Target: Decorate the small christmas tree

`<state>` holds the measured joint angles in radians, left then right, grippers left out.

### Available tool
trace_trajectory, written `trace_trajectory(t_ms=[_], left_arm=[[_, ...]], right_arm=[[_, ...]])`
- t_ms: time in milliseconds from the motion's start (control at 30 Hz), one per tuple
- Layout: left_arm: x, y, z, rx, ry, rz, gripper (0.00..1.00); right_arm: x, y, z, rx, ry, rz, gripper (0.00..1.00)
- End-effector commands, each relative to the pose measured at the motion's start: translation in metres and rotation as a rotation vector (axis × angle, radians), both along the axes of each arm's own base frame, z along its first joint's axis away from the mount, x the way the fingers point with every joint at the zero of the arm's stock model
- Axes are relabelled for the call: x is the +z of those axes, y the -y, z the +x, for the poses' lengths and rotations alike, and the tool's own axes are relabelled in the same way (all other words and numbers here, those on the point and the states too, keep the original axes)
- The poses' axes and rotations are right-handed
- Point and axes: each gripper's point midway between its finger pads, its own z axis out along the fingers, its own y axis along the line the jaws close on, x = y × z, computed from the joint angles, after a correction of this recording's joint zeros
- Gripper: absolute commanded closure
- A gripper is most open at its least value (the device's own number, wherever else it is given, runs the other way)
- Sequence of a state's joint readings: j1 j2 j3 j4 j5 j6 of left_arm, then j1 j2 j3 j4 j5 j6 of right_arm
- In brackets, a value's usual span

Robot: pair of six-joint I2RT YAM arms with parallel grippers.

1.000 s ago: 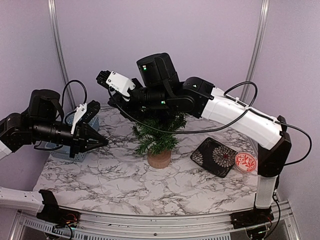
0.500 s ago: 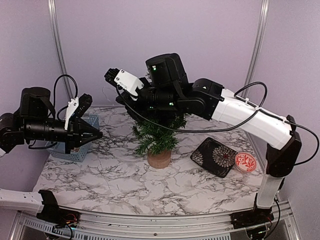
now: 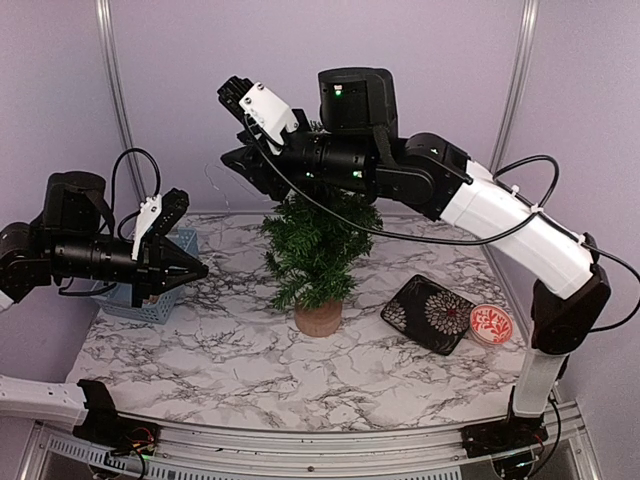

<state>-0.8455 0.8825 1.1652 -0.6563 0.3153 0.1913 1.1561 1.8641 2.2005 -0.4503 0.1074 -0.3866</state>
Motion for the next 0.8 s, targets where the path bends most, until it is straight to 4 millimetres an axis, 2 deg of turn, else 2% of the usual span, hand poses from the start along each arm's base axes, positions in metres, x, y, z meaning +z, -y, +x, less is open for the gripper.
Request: trace_trajectory(t_ms=[0,233,400,600,767], left_arm=[[0.009,0.001,-0.005,-0.035,0.014,-0.004,1.0],[0.008,0.001,-0.005,-0.035,0.016,0.003,1.0],[0.007,0.001,-0.004,-0.032,0.022,0.01,1.0],[0.004,-0.001,0.0,-0.012,0.028,0.024,1.0],[0.02,-0.011,0.011,0.072,0.078,0.003,1.0]], right_arm=[[-0.019,-0.016,0.004,0.007,-0.022,-0.039,0.54],[-0.043,-0.029,0.01,0.011,-0.034,-0.08,0.58],[-0.056,-0.033,0.018,-0.019,-0.04,-0.103,0.67],[-0.046,-0.027,0.022,-0.052,-0.02,-0.086,0.98],[-0.02,-0.01,0.018,-0.077,-0.022,-0.028,1.0]])
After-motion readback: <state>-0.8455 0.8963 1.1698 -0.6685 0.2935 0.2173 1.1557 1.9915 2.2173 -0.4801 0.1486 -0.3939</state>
